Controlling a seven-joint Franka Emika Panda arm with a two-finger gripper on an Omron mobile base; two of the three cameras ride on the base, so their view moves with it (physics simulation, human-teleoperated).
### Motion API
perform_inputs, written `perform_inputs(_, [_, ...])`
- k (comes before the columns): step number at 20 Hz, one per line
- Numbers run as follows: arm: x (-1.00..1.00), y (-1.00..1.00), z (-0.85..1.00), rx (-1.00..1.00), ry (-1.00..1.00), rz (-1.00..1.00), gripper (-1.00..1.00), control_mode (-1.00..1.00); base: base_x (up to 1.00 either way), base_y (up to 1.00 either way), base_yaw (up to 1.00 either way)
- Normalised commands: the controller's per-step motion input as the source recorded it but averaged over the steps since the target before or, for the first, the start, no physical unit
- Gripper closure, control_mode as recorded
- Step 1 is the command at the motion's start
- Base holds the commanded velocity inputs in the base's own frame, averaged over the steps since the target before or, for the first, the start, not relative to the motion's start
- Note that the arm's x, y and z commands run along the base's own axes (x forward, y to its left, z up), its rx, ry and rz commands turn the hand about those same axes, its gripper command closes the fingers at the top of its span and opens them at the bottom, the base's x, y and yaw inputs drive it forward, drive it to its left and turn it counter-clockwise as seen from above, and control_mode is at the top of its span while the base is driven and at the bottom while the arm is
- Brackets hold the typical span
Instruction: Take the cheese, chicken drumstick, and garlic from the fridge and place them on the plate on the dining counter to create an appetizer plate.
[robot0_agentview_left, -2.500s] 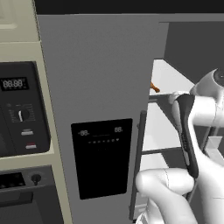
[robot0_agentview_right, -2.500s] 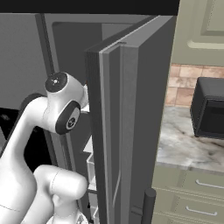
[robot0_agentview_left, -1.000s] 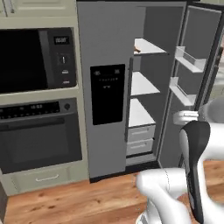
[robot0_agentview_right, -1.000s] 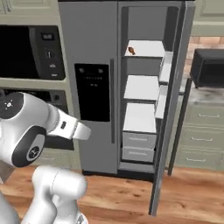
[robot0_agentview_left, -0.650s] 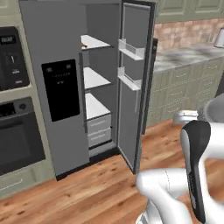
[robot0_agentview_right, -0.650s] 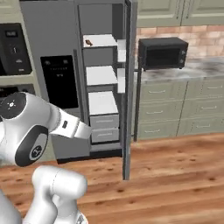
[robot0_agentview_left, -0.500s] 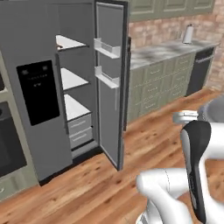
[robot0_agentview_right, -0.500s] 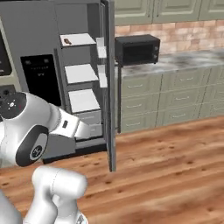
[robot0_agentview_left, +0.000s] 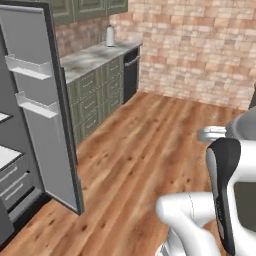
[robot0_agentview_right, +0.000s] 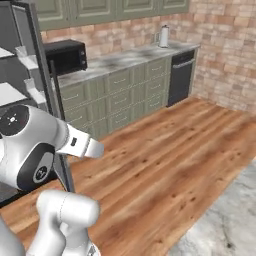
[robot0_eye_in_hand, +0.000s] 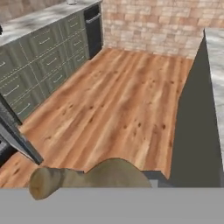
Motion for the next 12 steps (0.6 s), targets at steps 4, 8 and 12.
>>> perform_inputs(4, [0.0, 0.0, 0.0, 0.0, 0.0, 0.0, 1.0, 1.0, 1.0, 0.03, -0.61])
perform_inputs(8, [0.0, 0.0, 0.0, 0.0, 0.0, 0.0, 1.0, 1.0, 1.0, 0.21, -0.54])
perform_inputs(12, [0.0, 0.0, 0.0, 0.0, 0.0, 0.0, 1.0, 1.0, 1.0, 0.47, -0.46])
